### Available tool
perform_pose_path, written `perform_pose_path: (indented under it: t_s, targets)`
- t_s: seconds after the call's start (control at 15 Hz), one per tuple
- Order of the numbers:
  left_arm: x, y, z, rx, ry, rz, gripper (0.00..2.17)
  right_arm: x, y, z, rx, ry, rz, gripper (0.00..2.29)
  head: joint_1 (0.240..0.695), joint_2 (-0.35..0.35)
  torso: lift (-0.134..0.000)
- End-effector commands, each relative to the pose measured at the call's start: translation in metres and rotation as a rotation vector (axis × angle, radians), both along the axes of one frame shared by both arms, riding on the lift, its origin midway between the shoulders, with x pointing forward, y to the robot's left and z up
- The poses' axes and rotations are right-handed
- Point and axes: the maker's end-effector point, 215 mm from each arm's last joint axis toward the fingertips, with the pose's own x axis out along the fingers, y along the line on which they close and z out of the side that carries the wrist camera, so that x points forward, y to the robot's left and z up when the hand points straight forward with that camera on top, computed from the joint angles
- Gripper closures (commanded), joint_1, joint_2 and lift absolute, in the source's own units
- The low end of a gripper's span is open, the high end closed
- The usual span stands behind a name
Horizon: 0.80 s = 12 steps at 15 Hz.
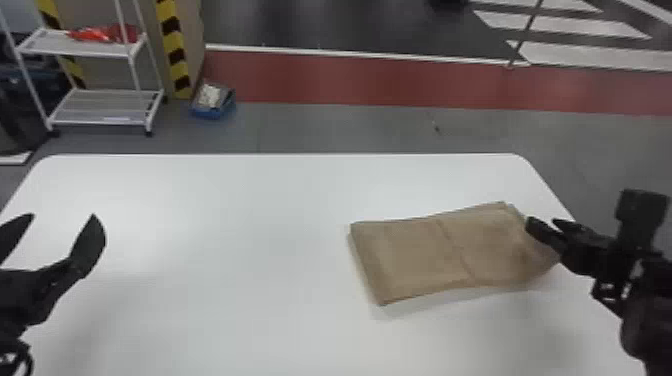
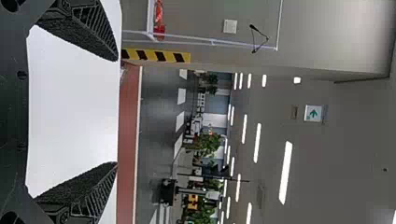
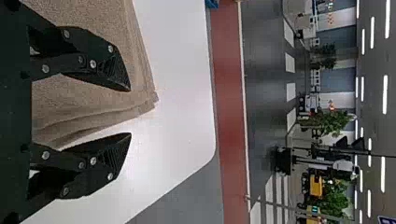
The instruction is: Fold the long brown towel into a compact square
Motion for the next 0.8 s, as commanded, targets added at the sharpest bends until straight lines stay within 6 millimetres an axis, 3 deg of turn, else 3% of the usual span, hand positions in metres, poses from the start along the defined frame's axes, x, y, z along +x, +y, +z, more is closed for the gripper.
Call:
perform_pose_path:
  t_s: [0.0,0.2,0.4,0.73]
  targets:
    - [0.000,0.000,0.000,0.000,0.000,0.000,0.09,0.001,-0.012,0.001,-0.022,0.020,0.000,0.06,0.695,-0.152,-0.125]
    - [-0.001,-0.001,-0.001,0.001,0.002,-0.002,0.09,0.009,-0.020,-0.015,-0.054,0.058,0.010,0.07,0.695,-0.164,-0.125]
    - [-0.001,0.000,-0.001,0.002,0.004,-0.001,0.09,0.019,-0.016,-0.030,-0.064,0.036,0.034,0.09,0.695,-0.172,-0.125]
    - [-0.001,0.002,-0.003,0.002,0.007,0.002,0.09,0.021,-0.012,-0.046,-0.064,0.022,0.047,0.22,0.695,-0.162,-0.125]
